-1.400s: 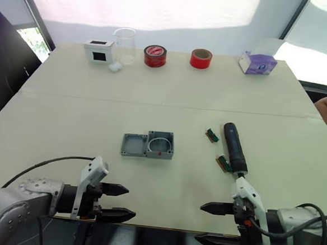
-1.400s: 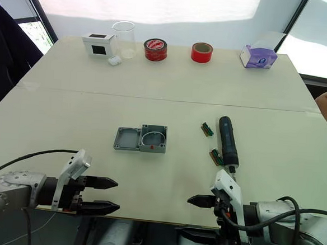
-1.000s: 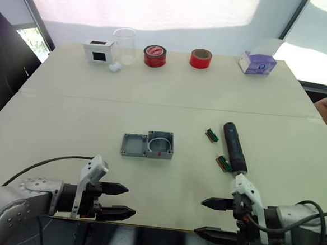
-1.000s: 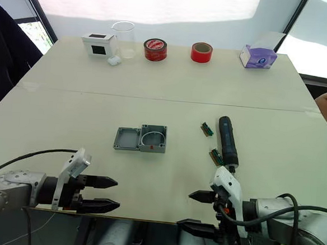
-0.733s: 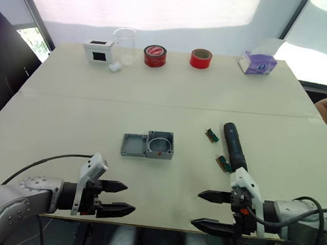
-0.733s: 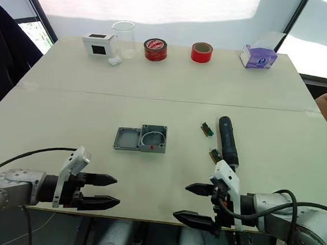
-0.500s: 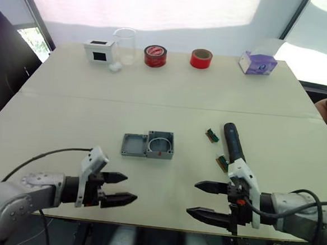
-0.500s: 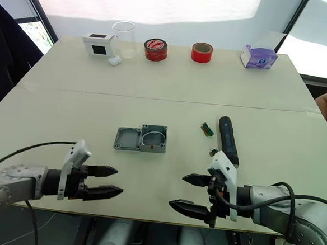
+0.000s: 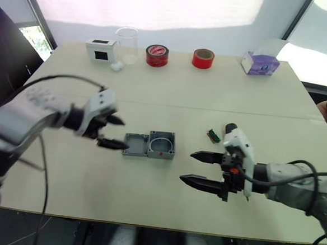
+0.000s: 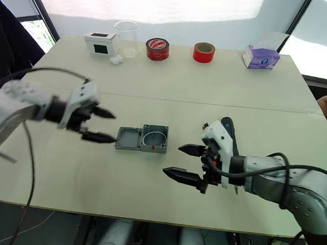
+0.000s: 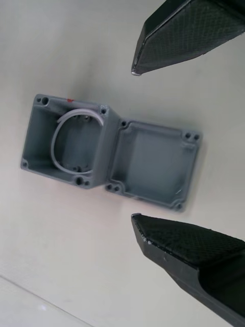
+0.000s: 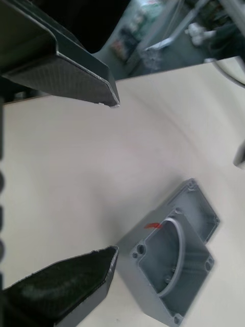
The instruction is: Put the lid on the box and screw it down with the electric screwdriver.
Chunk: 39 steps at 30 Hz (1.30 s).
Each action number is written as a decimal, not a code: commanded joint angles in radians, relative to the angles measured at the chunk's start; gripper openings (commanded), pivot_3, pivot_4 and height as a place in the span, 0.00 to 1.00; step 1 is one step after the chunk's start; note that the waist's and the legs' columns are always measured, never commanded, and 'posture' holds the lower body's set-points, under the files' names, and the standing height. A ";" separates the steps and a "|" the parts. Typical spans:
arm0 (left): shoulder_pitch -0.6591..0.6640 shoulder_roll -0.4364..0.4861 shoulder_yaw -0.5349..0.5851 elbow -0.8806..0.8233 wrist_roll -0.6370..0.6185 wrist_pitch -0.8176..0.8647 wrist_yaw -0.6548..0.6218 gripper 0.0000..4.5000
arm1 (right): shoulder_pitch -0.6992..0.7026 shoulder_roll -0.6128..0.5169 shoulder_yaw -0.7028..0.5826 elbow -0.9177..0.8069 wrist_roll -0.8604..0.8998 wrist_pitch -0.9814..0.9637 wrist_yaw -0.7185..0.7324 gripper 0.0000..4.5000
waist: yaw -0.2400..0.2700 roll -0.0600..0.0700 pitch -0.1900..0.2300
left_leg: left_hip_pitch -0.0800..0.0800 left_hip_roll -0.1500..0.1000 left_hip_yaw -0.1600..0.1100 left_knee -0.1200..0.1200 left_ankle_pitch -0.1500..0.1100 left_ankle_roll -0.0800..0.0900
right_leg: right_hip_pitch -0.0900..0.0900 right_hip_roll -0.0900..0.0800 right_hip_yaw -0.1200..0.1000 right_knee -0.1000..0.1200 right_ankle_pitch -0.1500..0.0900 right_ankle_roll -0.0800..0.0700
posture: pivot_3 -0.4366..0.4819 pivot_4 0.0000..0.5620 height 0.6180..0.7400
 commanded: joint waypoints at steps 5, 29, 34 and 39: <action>-0.076 -0.159 -0.128 0.022 0.101 0.019 -0.132 0.99 | 0.060 0.055 0.007 -0.003 -0.182 -0.088 -0.005 1.00 | -0.022 -0.002 0.001 | -0.001 0.000 0.001 0.002 -0.001 0.003 | -0.002 0.000 0.000 0.002 0.002 0.005 | 0.48 0.27 1.00; -0.029 -0.284 -0.233 0.086 0.333 -0.066 -0.177 0.57 | 0.099 0.190 -0.035 -0.055 -0.215 -0.047 -0.099 1.00 | -0.032 -0.002 0.001 | -0.001 0.002 -0.001 0.003 -0.001 0.002 | -0.003 0.002 0.000 0.006 0.001 0.006 | 0.48 0.27 1.00; -0.019 -0.294 -0.223 0.097 0.357 -0.087 -0.177 0.13 | 0.097 0.198 -0.035 -0.050 -0.218 -0.043 -0.098 1.00 | -0.032 -0.002 0.001 | -0.001 0.002 -0.001 0.003 -0.001 0.002 | -0.003 0.002 0.000 0.006 0.001 0.006 | 0.48 0.27 1.00; -0.013 -0.305 -0.207 0.110 0.371 -0.115 -0.174 0.01 | 0.112 0.199 -0.032 -0.048 -0.225 -0.044 -0.091 1.00 | -0.022 -0.001 0.001 | 0.001 0.002 -0.001 0.003 -0.001 0.001 | 0.000 0.002 0.000 0.006 0.001 0.006 | 0.48 0.27 1.00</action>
